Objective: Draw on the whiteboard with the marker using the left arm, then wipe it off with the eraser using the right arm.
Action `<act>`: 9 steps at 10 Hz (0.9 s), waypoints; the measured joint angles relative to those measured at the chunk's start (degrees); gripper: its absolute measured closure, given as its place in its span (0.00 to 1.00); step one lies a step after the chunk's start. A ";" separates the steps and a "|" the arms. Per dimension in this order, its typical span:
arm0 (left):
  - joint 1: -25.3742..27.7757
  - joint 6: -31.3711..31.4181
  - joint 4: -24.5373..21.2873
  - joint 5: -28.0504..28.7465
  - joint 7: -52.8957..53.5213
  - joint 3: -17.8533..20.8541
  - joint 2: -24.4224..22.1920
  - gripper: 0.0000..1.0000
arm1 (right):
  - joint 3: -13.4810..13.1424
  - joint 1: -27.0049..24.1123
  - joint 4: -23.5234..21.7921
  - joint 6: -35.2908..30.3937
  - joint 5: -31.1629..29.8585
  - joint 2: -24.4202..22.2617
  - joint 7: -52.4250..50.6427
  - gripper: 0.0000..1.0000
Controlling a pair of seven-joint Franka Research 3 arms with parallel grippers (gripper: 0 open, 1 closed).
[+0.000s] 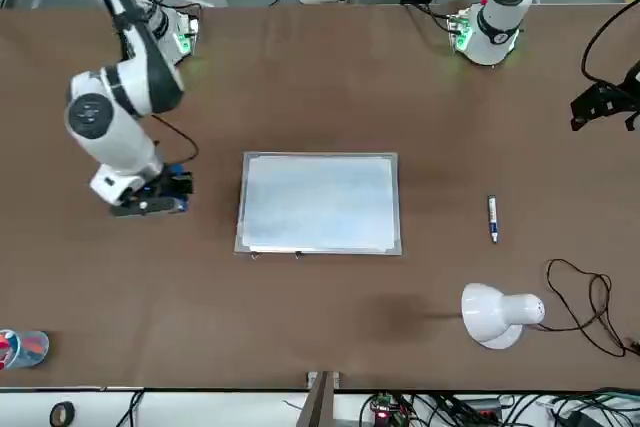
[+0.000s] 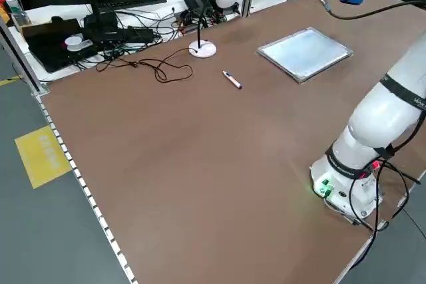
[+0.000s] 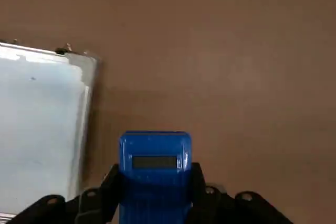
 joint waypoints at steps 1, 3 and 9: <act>-0.01 0.00 0.01 0.00 0.00 -0.02 0.00 0.00 | 0.01 -2.00 -2.95 2.85 -2.17 -0.92 -1.23 0.44; -0.05 0.00 0.01 0.00 0.00 -0.21 0.00 0.00 | 0.03 -5.89 -8.85 10.74 -6.03 -1.81 -1.89 0.44; -0.16 0.00 0.03 0.00 -0.71 -0.51 0.00 0.00 | 0.09 -18.26 -18.31 29.72 -7.92 0.04 -2.64 0.44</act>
